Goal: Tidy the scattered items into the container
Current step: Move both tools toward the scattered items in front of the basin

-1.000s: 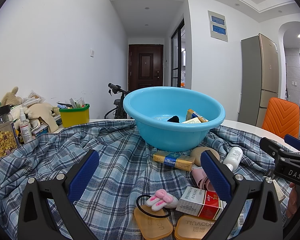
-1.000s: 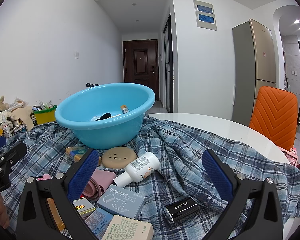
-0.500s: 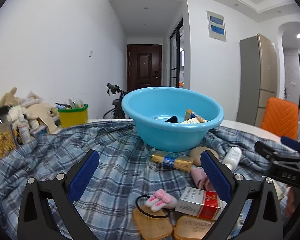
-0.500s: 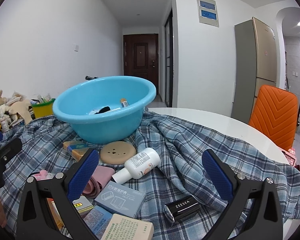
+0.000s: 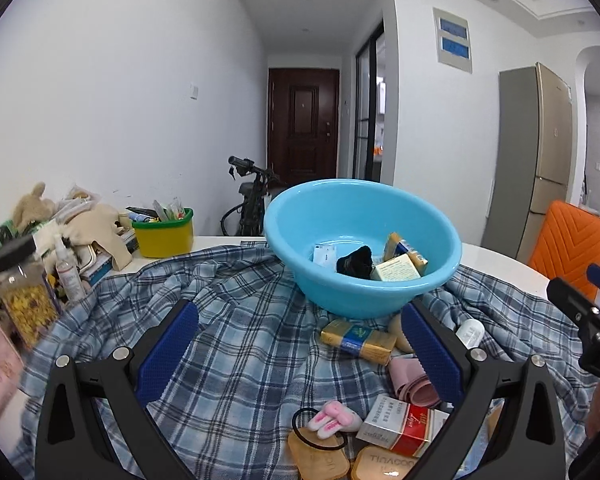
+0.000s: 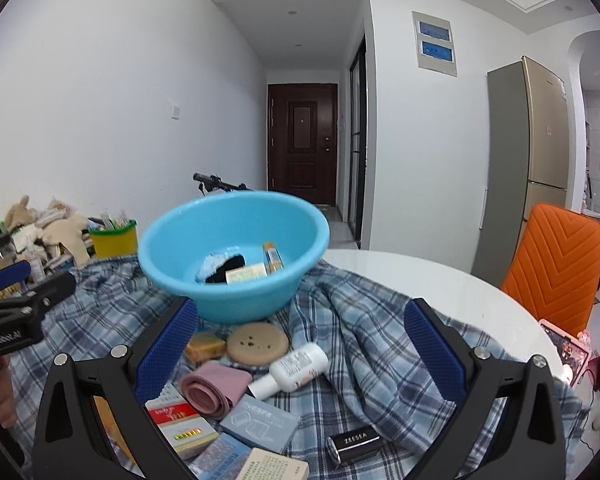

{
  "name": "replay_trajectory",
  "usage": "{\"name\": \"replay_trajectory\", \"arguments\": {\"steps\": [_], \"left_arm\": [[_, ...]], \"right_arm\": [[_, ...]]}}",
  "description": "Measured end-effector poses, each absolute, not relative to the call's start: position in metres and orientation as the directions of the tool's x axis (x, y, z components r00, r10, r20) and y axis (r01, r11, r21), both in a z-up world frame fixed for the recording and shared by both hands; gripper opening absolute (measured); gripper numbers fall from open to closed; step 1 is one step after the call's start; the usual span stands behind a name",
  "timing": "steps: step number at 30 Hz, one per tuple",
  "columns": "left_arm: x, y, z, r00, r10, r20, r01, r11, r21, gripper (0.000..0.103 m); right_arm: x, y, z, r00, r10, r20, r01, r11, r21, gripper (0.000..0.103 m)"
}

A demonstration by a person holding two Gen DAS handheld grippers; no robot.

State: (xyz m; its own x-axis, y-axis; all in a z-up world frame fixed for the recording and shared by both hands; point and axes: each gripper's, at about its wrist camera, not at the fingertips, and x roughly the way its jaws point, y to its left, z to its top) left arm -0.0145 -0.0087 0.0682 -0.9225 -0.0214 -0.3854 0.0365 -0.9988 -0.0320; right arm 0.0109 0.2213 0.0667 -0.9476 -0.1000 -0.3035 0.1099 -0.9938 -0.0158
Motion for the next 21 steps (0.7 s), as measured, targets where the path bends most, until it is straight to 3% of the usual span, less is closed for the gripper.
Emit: {"name": "replay_trajectory", "arguments": {"steps": [14,17,21], "left_arm": [[-0.008,-0.010,0.167,-0.967,-0.016,-0.256,0.026,-0.999,-0.036,0.103],[-0.010,-0.007,0.173,-0.961,-0.017,-0.275,0.025,-0.999,-0.024,0.103],[-0.016,0.002,0.167,-0.930,-0.005,-0.369,-0.003,-1.000,0.021,0.103]], "right_arm": [[0.012,0.217,0.142,-0.977,-0.112,-0.181,0.118,-0.993,-0.026,0.103],[0.014,0.216,0.149,-0.977,-0.118,-0.181,0.125,-0.992,-0.029,0.103],[0.013,0.215,0.150,-0.967,-0.114,-0.229,0.125,-0.992,-0.033,0.103]]}}
